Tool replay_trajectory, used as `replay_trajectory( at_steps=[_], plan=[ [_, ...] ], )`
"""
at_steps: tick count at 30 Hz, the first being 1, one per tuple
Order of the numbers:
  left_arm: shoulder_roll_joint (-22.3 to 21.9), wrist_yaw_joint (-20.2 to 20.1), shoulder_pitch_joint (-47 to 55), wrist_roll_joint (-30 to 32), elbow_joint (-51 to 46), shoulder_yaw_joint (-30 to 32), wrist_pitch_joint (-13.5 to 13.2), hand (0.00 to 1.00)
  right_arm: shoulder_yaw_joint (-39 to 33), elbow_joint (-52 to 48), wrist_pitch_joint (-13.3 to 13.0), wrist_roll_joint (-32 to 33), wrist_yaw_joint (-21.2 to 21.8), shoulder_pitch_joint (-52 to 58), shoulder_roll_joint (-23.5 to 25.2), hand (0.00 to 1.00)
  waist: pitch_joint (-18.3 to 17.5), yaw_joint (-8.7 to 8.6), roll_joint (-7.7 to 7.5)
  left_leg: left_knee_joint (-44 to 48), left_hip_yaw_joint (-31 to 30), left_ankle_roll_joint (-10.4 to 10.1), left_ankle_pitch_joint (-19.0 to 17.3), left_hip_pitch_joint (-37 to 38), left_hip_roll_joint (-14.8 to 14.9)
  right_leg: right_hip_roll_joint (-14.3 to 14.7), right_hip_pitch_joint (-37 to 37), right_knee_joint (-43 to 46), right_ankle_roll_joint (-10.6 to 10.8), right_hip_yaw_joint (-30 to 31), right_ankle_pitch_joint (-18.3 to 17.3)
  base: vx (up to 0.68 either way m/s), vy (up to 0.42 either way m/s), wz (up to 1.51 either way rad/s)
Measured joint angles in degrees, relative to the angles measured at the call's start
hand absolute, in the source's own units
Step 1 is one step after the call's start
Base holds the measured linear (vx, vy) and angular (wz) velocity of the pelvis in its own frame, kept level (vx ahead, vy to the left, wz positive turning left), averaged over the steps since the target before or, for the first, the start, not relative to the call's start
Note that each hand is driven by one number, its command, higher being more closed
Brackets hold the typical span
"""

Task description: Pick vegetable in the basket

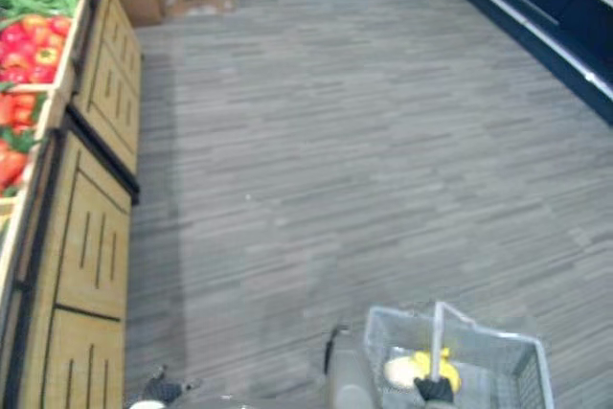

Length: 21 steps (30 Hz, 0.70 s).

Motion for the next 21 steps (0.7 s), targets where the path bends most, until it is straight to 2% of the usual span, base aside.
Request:
replay_trajectory(
  at_steps=[1, 2, 3, 4, 5, 6, 7, 8, 9, 10, 11, 12, 13, 16, 18, 19, 20, 21],
  plan=[
    [0.3, 0.2, -0.9, 0.0, -0.6, 0.5, 0.0, 0.00, 0.0, -0.4, 0.3, 0.0, -0.1, 1.5, 0.7, 1.00, -0.1, -0.21, -1.29, -0.2, -0.5, -1.1, -1.9, 1.2, 0.8, -1.6, -0.1, -1.8, 0.9, 1.1, 0.3, 0.41, -0.522, 0.31],
    [0.1, 0.2, -1.3, 0.0, -0.5, 0.9, 0.0, 0.00, 0.0, -0.4, 0.5, 0.2, -0.1, 1.8, 0.7, 1.00, 0.0, -0.20, -0.92, -0.3, -1.1, -1.1, -2.8, 1.9, 1.6, -1.5, -1.0, 1.3, 3.5, 1.0, 2.6, 0.34, -0.477, 0.39],
    [-0.4, 0.3, -1.9, -0.1, -0.5, 1.3, 0.0, 0.00, -0.2, -0.5, 0.6, 0.5, -0.3, 1.8, 0.5, 1.00, -0.4, -0.53, -0.30, -0.3, -1.6, -0.2, -3.3, 2.0, 2.7, -0.7, -2.3, 5.4, 3.3, 0.2, 0.8, 0.20, -0.272, 0.37],
    [-1.8, 0.2, -2.6, -0.1, -0.5, 1.7, -0.2, 0.00, -0.8, -1.0, 0.6, 0.6, -0.5, 2.3, 0.5, 1.00, -0.9, -0.52, 0.87, 0.6, -2.5, 1.8, -2.7, 1.7, 3.5, -0.2, -4.7, 11.0, 2.2, -0.7, -3.8, 0.31, -0.347, 0.26],
    [-2.9, 0.3, -2.6, -0.1, -0.6, 1.9, -1.0, 0.00, -1.4, -0.9, 0.6, 0.6, -0.5, 1.8, 0.4, 1.00, -0.8, -0.22, 0.81, 4.1, -3.8, 1.1, 0.8, 0.4, 4.0, -0.1, -6.3, 16.2, 0.5, -0.7, -7.5, 0.41, -0.458, 0.22],
    [-4.1, 0.3, -2.2, -0.6, -0.5, 2.2, -1.0, 0.00, -1.4, -0.8, 0.6, 0.6, -0.4, 1.6, -0.2, 1.00, -1.3, -0.66, 1.68, 9.7, -6.6, 1.0, 3.4, -1.9, 5.1, 0.3, -5.7, 18.2, -1.3, -2.0, -9.7, 0.44, -0.468, 0.11],
    [-4.4, 0.4, -2.1, -0.6, -0.5, 2.1, -1.1, 0.00, -1.6, -0.8, 0.6, 0.5, -0.3, 1.6, -0.8, 1.00, -1.2, -0.74, 1.36, 13.3, -7.6, 1.5, 5.2, -3.6, 5.9, 0.7, -4.8, 18.4, -1.9, -2.8, -10.9, 0.53, -0.543, 0.36],
    [-4.3, 0.4, -2.1, -0.8, -0.6, 2.1, -1.1, 0.00, -1.5, -0.6, 0.7, 0.5, 0.1, 1.7, -0.4, 1.00, -1.5, -1.12, 2.02, 22.8, -10.0, 1.9, 10.6, -8.2, 7.1, 0.9, -2.0, 18.3, -3.5, -4.7, -12.8, 0.45, -0.412, 0.47],
    [-4.3, 0.4, -2.1, -1.2, -1.1, 2.2, -1.1, 0.00, -0.9, -0.6, 0.7, 0.5, 0.3, 1.9, -0.3, 1.00, -1.1, -1.47, 1.43, 30.9, -11.8, 1.8, 15.8, -12.4, 8.0, 0.9, 0.7, 17.5, -4.7, -6.0, -13.8, 0.51, -0.457, 0.48],
    [-4.4, 0.4, -2.1, -1.4, -2.1, 2.2, -1.1, 0.00, 0.2, -0.6, 0.6, 0.4, 0.3, 1.7, -0.5, 1.00, -1.1, -1.17, 1.31, 42.1, -12.8, 1.8, 16.4, -17.7, 8.5, 1.3, 3.9, 16.1, -5.8, -7.1, -14.5, 0.31, -0.267, 0.23],
    [-4.4, 0.4, -2.1, -1.4, -2.7, 2.1, -1.2, 0.00, 0.9, -0.6, 0.7, 0.4, 0.3, 1.4, -0.7, 1.00, -1.0, -0.87, 1.26, 46.8, -12.3, 1.5, 16.0, -19.7, 8.4, 1.7, 5.6, 15.0, -6.1, -7.2, -14.6, 0.36, -0.312, -0.05],
    [-4.5, 0.4, -2.1, -1.3, -3.6, 2.1, -1.2, 0.00, 1.6, -0.7, 0.5, 0.5, 0.2, 1.3, -0.9, 1.00, -1.0, -0.14, 1.26, 52.1, -11.7, 0.9, 14.7, -23.2, 7.2, 2.3, 9.1, 12.5, -6.4, -7.4, -14.8, 0.34, -0.250, -0.15],
    [-4.7, 0.6, -2.1, -1.3, -4.5, 2.2, -1.3, 0.00, 2.2, -1.3, 0.4, 0.6, 0.1, 1.3, -0.8, 1.00, -1.0, 0.25, 1.23, 54.0, -11.1, 1.1, 12.9, -26.0, 5.7, 2.7, 12.6, 9.7, -6.5, -7.7, -14.7, 0.38, -0.239, -0.06],
    [-5.0, 0.9, -2.1, -1.4, -6.4, 2.1, -1.6, 0.00, 2.8, -2.1, 0.4, 0.6, -0.1, 1.3, -1.0, 1.00, -1.0, 0.52, 1.03, 51.3, -6.4, 1.6, 10.0, -31.9, 4.0, 3.0, 19.4, 4.2, -6.5, -9.6, -14.7, 0.30, -0.080, 0.16],
    [-5.2, 0.9, -2.2, -1.4, -7.1, 2.2, -2.0, 0.00, 3.4, -2.2, 0.4, 0.5, -0.1, 1.3, -1.1, 1.00, -0.8, 1.58, 0.67, 42.5, -1.2, 2.1, 9.2, -33.1, 4.1, 2.9, 22.9, 1.5, -6.3, -10.4, -14.7, 0.31, 0.041, 0.13],
    [-5.5, 1.1, -2.4, -1.3, -7.3, 2.2, -2.1, 0.00, 3.5, -2.6, 0.4, 0.4, -0.2, 1.4, -0.9, 1.00, -0.9, 2.38, 0.42, 31.3, 1.8, 2.4, 9.5, -32.9, 3.6, 2.6, 25.1, 0.2, -5.6, -11.5, -14.9, 0.24, 0.084, 0.12],
    [-5.5, 1.1, -2.6, -1.3, -7.3, 2.2, -2.1, 0.00, 3.5, -2.6, 0.4, 0.4, -0.3, 1.6, -0.8, 1.00, -0.9, 2.66, 0.15, 26.1, 2.3, 2.7, 10.1, -32.6, 2.9, 2.2, 25.8, -0.1, -4.9, -11.7, -15.3, 0.36, 0.181, 0.17],
    [-5.7, 1.1, -2.8, -1.3, -7.2, 2.2, -2.1, 0.00, 3.4, -2.6, 0.4, 0.4, -0.6, 1.8, -0.5, 1.00, -0.9, 3.16, -0.27, 16.8, 2.4, 2.6, 12.0, -31.9, 1.6, 1.3, 27.1, -0.7, -3.4, -12.1, -16.2, 0.31, 0.188, 0.12]
  ],
)
